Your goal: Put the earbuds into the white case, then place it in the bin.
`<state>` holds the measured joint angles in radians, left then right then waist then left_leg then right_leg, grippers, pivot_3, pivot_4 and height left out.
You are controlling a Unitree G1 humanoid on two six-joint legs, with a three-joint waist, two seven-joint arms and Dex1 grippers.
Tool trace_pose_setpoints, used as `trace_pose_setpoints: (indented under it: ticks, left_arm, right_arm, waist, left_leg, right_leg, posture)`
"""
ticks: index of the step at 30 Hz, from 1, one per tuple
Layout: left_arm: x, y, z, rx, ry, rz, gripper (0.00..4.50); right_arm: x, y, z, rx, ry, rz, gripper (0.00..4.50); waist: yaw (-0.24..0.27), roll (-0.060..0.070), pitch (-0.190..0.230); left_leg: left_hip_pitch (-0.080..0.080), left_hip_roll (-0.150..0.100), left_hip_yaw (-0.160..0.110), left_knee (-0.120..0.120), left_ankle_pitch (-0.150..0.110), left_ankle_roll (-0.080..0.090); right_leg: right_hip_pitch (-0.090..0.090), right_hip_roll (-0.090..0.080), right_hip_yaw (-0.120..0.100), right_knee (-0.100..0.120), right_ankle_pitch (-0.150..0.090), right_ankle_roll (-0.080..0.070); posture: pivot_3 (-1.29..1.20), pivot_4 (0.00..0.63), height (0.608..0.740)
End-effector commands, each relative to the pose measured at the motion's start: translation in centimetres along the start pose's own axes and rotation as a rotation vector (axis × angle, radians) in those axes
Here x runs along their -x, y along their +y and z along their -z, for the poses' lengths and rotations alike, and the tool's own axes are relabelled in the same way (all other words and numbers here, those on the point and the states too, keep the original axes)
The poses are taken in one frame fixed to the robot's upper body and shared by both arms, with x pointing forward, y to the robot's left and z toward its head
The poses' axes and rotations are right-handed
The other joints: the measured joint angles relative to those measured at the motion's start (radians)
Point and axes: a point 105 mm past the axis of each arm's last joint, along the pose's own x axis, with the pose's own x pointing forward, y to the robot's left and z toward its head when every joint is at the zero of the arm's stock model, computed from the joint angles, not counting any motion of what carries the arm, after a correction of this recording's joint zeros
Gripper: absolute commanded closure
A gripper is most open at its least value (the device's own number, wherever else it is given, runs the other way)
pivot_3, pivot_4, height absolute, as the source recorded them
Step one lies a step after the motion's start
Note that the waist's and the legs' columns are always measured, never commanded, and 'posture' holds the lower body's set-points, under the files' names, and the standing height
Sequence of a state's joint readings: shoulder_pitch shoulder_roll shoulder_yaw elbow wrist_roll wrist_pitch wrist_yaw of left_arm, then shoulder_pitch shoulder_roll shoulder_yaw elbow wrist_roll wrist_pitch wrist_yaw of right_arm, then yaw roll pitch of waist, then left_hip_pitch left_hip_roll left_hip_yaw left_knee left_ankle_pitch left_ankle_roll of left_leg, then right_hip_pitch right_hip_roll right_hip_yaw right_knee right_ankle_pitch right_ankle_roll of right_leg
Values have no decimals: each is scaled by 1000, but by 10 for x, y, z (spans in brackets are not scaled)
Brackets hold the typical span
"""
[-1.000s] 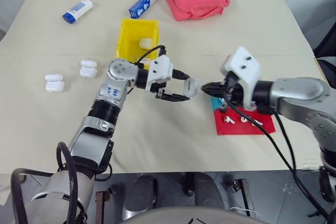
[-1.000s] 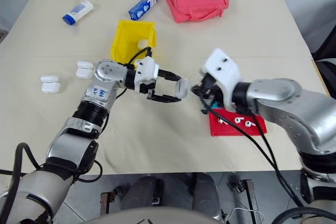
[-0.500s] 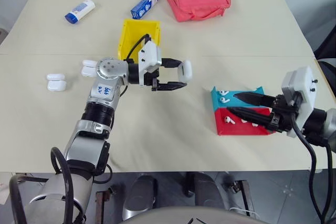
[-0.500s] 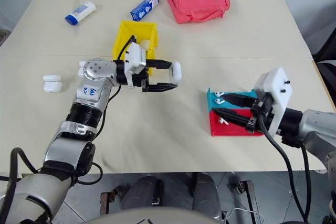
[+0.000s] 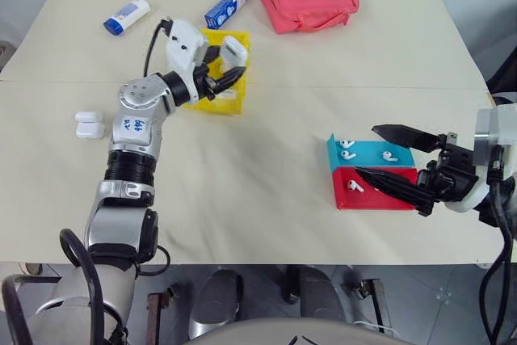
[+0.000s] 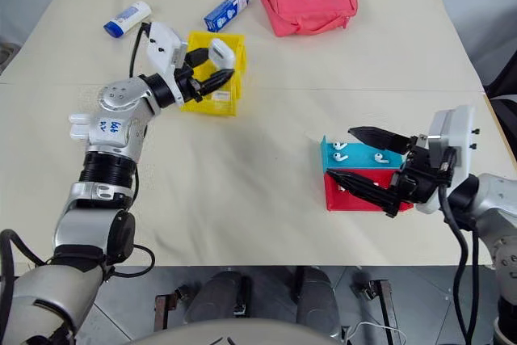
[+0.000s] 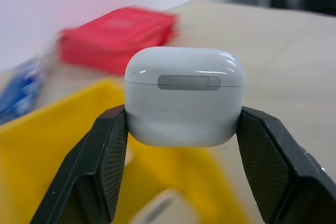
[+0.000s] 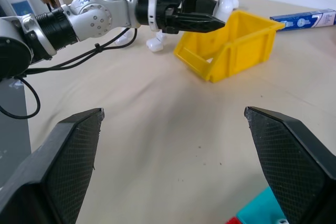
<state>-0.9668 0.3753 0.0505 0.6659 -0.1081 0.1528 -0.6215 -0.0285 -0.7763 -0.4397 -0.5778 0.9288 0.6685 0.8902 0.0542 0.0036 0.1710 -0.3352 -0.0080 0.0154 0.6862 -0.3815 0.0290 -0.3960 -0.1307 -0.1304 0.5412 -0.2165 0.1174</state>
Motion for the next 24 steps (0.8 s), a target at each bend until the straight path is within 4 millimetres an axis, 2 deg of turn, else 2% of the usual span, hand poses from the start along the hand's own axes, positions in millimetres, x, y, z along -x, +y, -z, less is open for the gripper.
trace_pose_setpoints:
  ticks: [1, 2, 4, 7, 9, 12, 14, 16, 17, 19, 21, 24]
  left_arm:
    - [-4, 23, -2, -41, 98, -115, 1744]
    - [-6, 24, 0, -56, 114, -111, 1744]
    - [-10, 24, 1, -49, 123, -99, 1001]
    - [-8, 29, -6, -55, 104, -100, 111]
    - [-4, 27, -14, -60, 57, -53, 47]
    - [11, 21, -34, -39, -102, 33, 47]
    - [23, 14, -36, -98, -109, 103, 47]
    - [48, 2, -41, -82, -183, 223, 47]
    - [59, -2, -37, -59, -161, 270, 47]
    - [80, -17, -39, -2, -196, 383, 47]
    - [98, -23, -41, 97, -255, 470, 47]
    - [127, -22, -16, 97, -167, 514, 47]
  right_arm:
    - [-7, 1, -1, 31, -33, 5, 21]
    - [-8, 1, -1, 32, -37, 6, 21]
    - [-9, 1, -1, 36, -36, 4, 0]
    - [-9, -1, -1, 44, -33, 6, 0]
    - [-7, -2, -2, 52, -29, 7, 0]
    - [-5, -4, -4, 67, -17, 3, 0]
    - [-3, -6, -4, 74, -9, -4, 0]
    - [-1, -8, -5, 88, 17, -32, 0]
    - [1, -9, -4, 92, 37, -50, 0]
    - [4, -11, -1, 101, 80, -80, 0]
    - [9, -16, 1, 114, 109, -91, 0]
    - [22, -22, 8, 124, 166, -120, 0]
  waist:
    - [1, -1, 0]
    - [0, -2, 0]
    - [0, -1, 0]
    - [-2, -2, 1]
    - [-3, -2, 1]
    - [-6, -2, 1]
    - [-8, -2, 1]
    - [-10, -1, 1]
    - [-16, -1, 0]
    - [-26, -1, 1]
    - [-26, -1, 1]
    - [-26, -1, 1]
  left_leg:
    - [0, 0, 0, 0, 0, 0]
    - [0, 0, 0, 0, 0, 0]
    - [0, 0, 1, -1, 0, 0]
    - [0, 0, 1, -1, 0, 0]
    - [0, 0, 2, -1, 0, 0]
    - [0, 1, 2, -1, 0, -1]
    - [0, 1, 2, -1, 0, -1]
    - [1, 1, 2, -1, 0, -2]
    - [1, 1, 3, -1, 0, -2]
    - [1, 2, 3, -1, 0, -2]
    - [1, 2, 2, -1, 0, -2]
    - [1, 2, 1, 0, 0, -3]
  right_leg:
    - [0, 0, 0, 0, 0, 0]
    - [0, 0, 0, 0, 0, 0]
    - [0, 0, 0, 0, 0, 0]
    - [0, 0, 0, 0, 0, 0]
    - [-1, 0, 0, 0, 0, 0]
    - [-1, 0, 1, 0, 0, 0]
    - [-2, 0, 1, 1, 0, 0]
    - [-2, 1, 1, 1, 0, 0]
    - [-2, 1, 1, 1, 0, 0]
    - [-2, 0, 2, 1, 0, -1]
    - [-1, 0, 1, 1, -1, -1]
    - [-1, 0, 0, 1, -1, -1]
  posture:
    - [0, 150, 740]
    - [0, 150, 740]
    - [0, 150, 740]
    - [0, 150, 740]
    - [0, 150, 740]
    - [0, 150, 740]
    - [0, 150, 740]
    - [0, 150, 740]
    - [0, 150, 740]
    - [0, 150, 740]
    - [0, 150, 740]
    - [0, 150, 740]
